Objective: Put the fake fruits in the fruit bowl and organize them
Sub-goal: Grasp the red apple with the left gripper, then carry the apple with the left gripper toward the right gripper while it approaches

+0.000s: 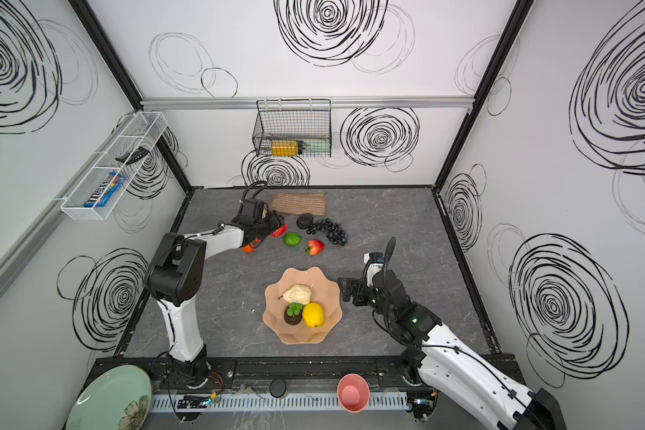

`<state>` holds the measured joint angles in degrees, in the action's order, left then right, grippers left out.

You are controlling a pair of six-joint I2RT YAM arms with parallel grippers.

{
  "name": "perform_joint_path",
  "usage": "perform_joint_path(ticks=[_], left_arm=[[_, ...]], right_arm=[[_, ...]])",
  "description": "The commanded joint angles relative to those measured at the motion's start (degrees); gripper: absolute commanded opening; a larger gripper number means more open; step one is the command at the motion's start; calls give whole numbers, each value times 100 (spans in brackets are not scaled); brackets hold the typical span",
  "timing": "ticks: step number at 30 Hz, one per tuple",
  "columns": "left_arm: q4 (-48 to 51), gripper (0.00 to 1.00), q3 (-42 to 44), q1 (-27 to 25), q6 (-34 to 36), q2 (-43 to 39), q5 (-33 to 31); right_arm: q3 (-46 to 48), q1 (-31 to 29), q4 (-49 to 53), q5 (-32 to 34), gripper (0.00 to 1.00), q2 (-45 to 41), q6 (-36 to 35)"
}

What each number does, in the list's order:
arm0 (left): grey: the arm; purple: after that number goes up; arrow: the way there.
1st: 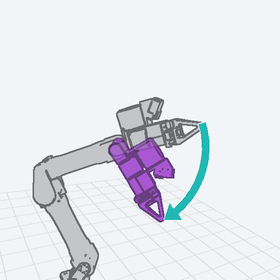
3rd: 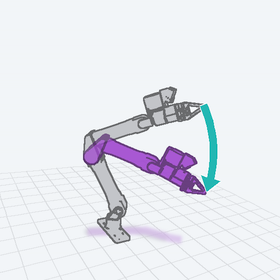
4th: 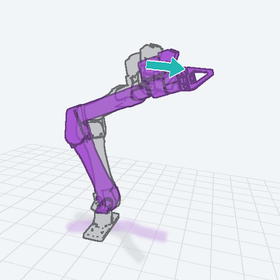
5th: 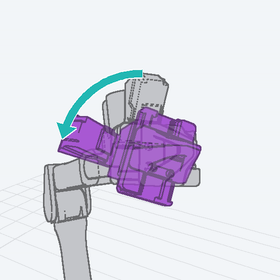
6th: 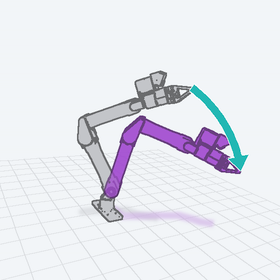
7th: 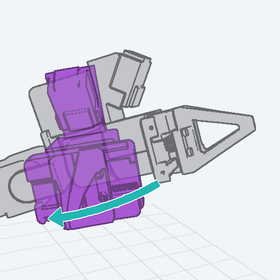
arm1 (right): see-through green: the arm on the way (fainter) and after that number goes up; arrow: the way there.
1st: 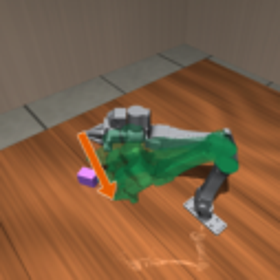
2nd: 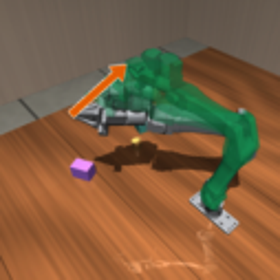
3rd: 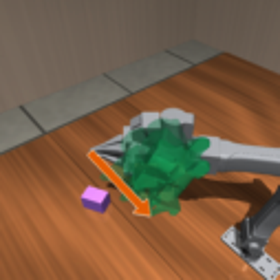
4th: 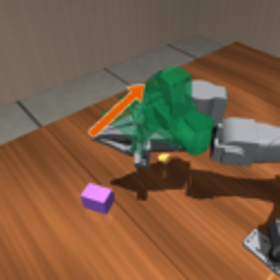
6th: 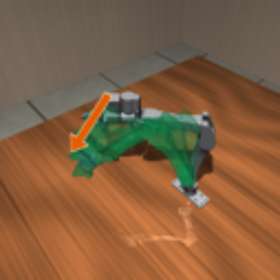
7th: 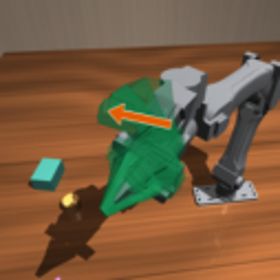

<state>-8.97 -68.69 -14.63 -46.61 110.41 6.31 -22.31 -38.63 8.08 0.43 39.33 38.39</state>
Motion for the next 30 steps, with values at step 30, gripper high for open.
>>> perform_joint_path(ticks=[30], left_arm=[[-1530,59,3126,-1545,955,-3997,2962]], right_arm=[[-570,75,-2147,-2658,80,1025,-2691]])
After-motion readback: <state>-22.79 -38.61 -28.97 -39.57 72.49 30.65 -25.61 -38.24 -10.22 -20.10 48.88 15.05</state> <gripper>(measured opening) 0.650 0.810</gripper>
